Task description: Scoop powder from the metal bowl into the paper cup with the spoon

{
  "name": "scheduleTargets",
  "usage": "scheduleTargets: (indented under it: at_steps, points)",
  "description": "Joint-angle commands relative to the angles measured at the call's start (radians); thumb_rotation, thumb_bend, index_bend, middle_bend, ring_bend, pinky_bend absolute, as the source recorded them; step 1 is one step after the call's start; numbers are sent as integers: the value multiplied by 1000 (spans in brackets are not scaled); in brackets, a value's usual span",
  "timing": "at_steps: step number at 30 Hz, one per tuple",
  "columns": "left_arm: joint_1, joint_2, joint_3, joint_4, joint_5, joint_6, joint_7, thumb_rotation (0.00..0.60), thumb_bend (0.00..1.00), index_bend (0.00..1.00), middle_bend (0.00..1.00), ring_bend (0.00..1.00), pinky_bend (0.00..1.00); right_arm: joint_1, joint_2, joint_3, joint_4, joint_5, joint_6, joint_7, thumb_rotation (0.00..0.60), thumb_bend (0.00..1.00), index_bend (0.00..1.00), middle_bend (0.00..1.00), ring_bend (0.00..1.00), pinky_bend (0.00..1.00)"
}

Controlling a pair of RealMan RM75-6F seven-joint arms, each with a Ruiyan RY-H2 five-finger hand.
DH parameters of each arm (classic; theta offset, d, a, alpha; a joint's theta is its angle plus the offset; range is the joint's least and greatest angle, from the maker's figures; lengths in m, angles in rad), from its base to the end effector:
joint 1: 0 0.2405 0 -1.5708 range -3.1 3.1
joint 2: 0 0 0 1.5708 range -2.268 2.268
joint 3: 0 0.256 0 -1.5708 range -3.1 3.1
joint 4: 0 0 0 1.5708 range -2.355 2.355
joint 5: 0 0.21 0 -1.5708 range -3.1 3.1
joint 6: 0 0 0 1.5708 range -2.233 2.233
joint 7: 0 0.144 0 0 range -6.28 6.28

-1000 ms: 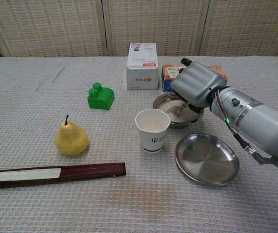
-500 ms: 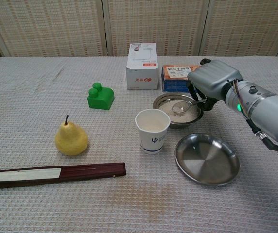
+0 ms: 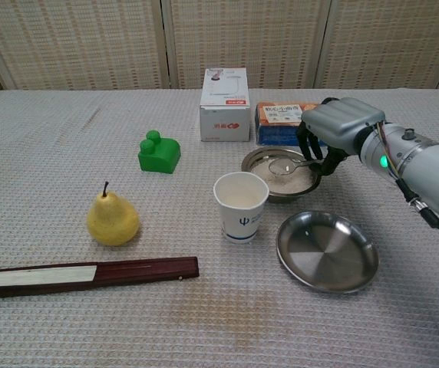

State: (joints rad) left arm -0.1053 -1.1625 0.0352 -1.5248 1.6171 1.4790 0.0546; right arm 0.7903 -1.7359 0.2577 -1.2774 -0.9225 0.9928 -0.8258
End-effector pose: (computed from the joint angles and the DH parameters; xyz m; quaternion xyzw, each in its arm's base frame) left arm -0.3128 0.1691 0.1342 -0.6669 -0.3502 -0.3583 0.5516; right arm -0.1460 -0.3720 -0.0461 0.7570 -0.2747 0.2616 0.5320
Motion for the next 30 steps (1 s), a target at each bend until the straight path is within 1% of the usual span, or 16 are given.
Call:
scheduleTargets:
  at_steps: [1, 8, 13, 18, 23, 30]
  points:
    - [-1, 0, 0, -1, 0, -1, 2, 600, 453, 0, 0, 0, 124, 12, 20, 5, -50, 8, 12, -15, 600, 312, 872, 549, 207, 66]
    - [1, 0, 0, -3, 2, 3, 3, 600, 453, 0, 0, 0, 125, 29, 66, 21, -204, 14, 52, -28, 600, 312, 872, 549, 207, 66]
    - [2, 3, 3, -4, 9, 7, -4, 600, 453, 0, 0, 0, 124, 37, 85, 0, -292, 7, 77, -48, 600, 313, 872, 549, 208, 66]
    - [4, 7, 6, -4, 17, 14, -12, 600, 453, 0, 0, 0, 125, 45, 84, -34, -334, 8, 99, -87, 600, 312, 872, 549, 207, 66]
    - [4, 9, 8, -7, 22, 15, -12, 600, 453, 0, 0, 0, 124, 57, 79, -73, -344, -1, 122, -148, 600, 312, 872, 549, 207, 66]
    - [5, 8, 10, -6, 26, 18, -13, 600, 453, 0, 0, 0, 124, 82, 72, -122, -352, -70, 172, -257, 600, 312, 875, 551, 208, 66]
